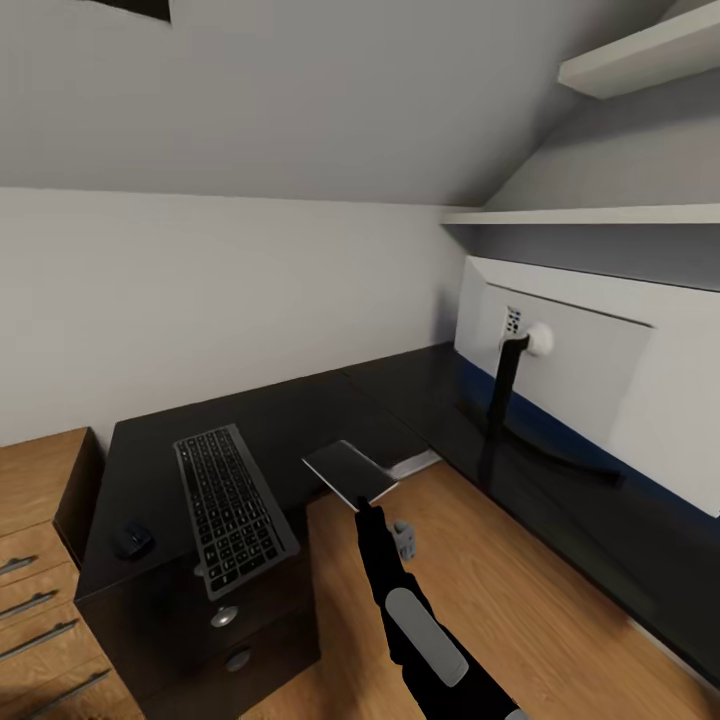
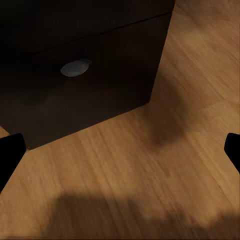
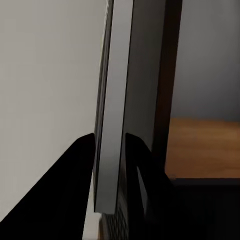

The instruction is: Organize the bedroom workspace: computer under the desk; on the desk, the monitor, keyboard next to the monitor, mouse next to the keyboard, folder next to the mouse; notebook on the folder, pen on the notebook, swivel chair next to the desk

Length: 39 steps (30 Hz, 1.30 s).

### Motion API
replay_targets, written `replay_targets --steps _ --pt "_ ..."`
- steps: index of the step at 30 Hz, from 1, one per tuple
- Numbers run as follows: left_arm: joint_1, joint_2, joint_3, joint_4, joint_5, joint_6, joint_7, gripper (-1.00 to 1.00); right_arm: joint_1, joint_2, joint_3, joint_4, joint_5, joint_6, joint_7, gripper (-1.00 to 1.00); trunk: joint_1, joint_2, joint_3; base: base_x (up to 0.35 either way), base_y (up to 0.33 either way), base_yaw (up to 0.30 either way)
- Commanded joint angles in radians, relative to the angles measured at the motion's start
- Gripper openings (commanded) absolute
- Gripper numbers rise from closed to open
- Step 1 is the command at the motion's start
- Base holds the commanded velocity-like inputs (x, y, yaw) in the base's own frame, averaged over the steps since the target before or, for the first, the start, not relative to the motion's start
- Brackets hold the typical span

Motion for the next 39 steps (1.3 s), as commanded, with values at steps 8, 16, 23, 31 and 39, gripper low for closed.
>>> replay_targets --steps 8,16,23,31,39 --pt "0.000 0.000 -0.003 0.000 0.005 -0.001 0.004 1.00 -0.001 0.000 0.003 0.002 -0.011 -0.007 0.015 -1.00 0.000 0.000 -0.001 0.000 0.000 0.070" --pt "0.023 -0.002 -0.001 0.022 0.002 -0.002 0.013 1.00 -0.024 0.000 0.001 0.025 0.012 -0.008 -0.009 -1.00 0.000 0.000 -0.001 0.000 0.000 0.005" --pt "0.032 0.007 -0.001 0.061 0.008 -0.004 0.013 1.00 -0.013 -0.004 0.003 0.005 -0.004 -0.008 0.012 -1.00 0.000 0.000 -0.001 0.000 0.000 0.000" --pt "0.034 0.009 0.000 0.068 0.009 -0.005 0.013 1.00 -0.009 -0.014 0.004 -0.001 -0.010 -0.007 0.028 -1.00 0.000 0.000 -0.001 0.000 0.000 0.000" --pt "0.034 0.010 0.000 0.069 0.010 -0.005 0.013 1.00 -0.009 -0.012 0.005 0.001 -0.012 -0.010 0.028 -1.00 0.000 0.000 -0.001 0.000 0.000 0.000"
